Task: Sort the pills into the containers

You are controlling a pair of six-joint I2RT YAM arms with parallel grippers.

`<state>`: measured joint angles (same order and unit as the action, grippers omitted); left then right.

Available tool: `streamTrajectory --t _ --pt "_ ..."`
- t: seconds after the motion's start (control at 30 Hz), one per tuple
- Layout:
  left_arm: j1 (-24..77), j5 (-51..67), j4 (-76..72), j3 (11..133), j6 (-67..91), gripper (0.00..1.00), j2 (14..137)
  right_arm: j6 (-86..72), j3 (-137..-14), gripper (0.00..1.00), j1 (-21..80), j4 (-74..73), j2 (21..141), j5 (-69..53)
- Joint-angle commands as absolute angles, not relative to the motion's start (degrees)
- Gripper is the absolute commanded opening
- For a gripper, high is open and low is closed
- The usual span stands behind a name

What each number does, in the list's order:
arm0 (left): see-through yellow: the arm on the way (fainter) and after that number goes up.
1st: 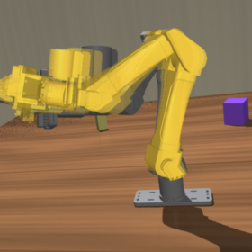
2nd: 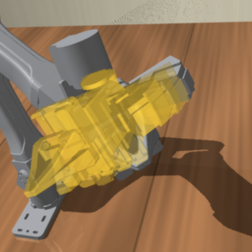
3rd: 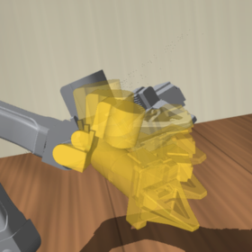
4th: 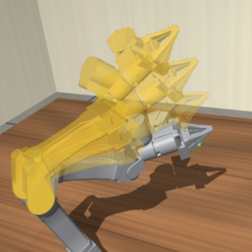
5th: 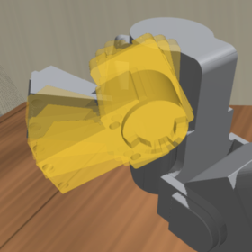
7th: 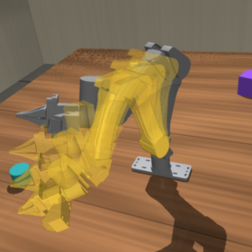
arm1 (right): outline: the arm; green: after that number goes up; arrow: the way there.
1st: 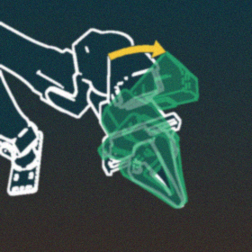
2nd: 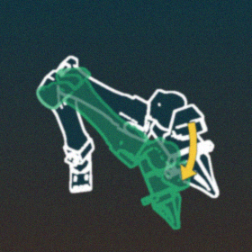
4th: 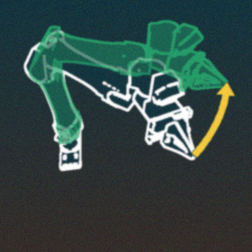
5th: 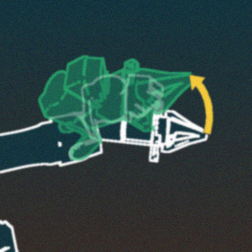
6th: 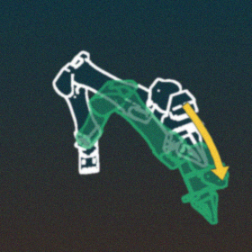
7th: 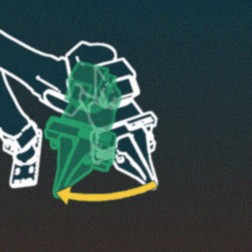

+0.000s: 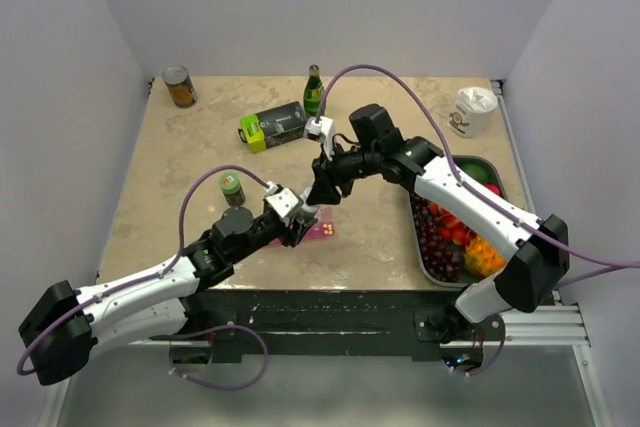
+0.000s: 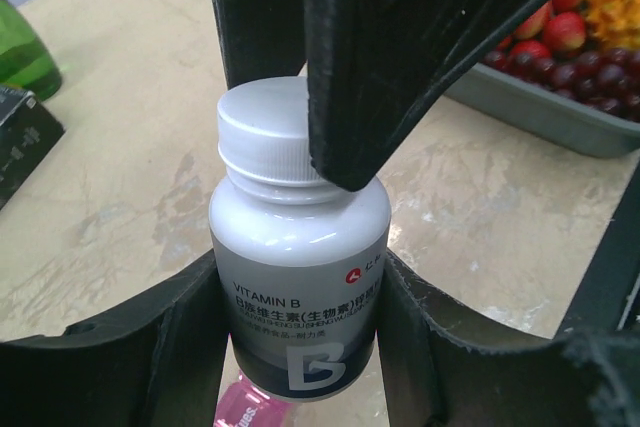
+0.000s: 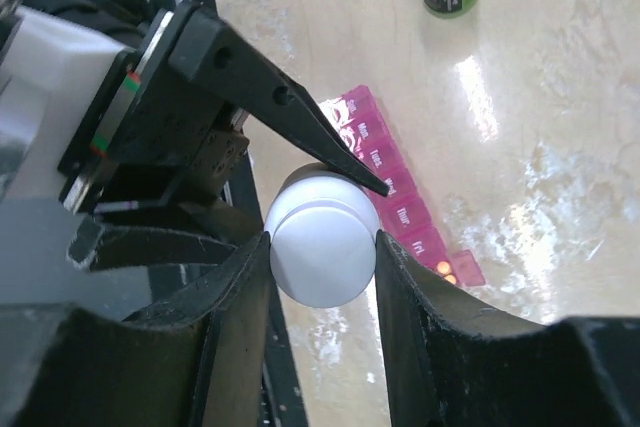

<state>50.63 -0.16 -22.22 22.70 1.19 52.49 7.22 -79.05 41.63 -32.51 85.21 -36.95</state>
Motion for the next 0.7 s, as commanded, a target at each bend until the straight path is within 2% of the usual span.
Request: streamTrajectory --t 0.0,0.13,0.27,0.3,0.37,0.4,0.47,0.67 --pt "50.80 -2.64 -39.56 25.49 -3.59 0.00 52.73 -4.39 -80.24 0.32 42.01 -34.27 89.47 -41.65" --pt "50.80 -2.20 -36.40 24.26 -6.23 0.00 52.65 -3.96 -81.91 0.38 41.84 -35.33 89.91 -42.19" --pt "49.40 1.74 -34.02 24.52 -5.89 0.00 51.59 -0.27 -84.01 0.60 41.84 -36.64 89.82 -43.41" --pt "49.22 2.54 -33.58 24.70 -5.71 0.00 51.16 2.52 -85.15 0.73 41.75 -38.39 89.82 -43.77" --pt "48.78 4.64 -31.82 24.96 -4.84 0.00 50.63 6.49 -88.84 0.81 40.88 -39.89 89.30 -44.21" --pt "48.52 5.44 -30.60 24.96 -4.40 0.00 50.10 8.16 -90.08 0.89 40.52 -41.64 89.21 -44.64" --pt "48.34 7.11 -29.36 24.96 -3.17 0.00 49.40 12.20 -92.89 0.99 39.21 -43.32 88.95 -44.47" --pt "48.16 12.64 -24.53 24.78 -1.32 0.00 46.50 21.96 -92.72 0.99 36.92 -43.33 83.24 -50.18"
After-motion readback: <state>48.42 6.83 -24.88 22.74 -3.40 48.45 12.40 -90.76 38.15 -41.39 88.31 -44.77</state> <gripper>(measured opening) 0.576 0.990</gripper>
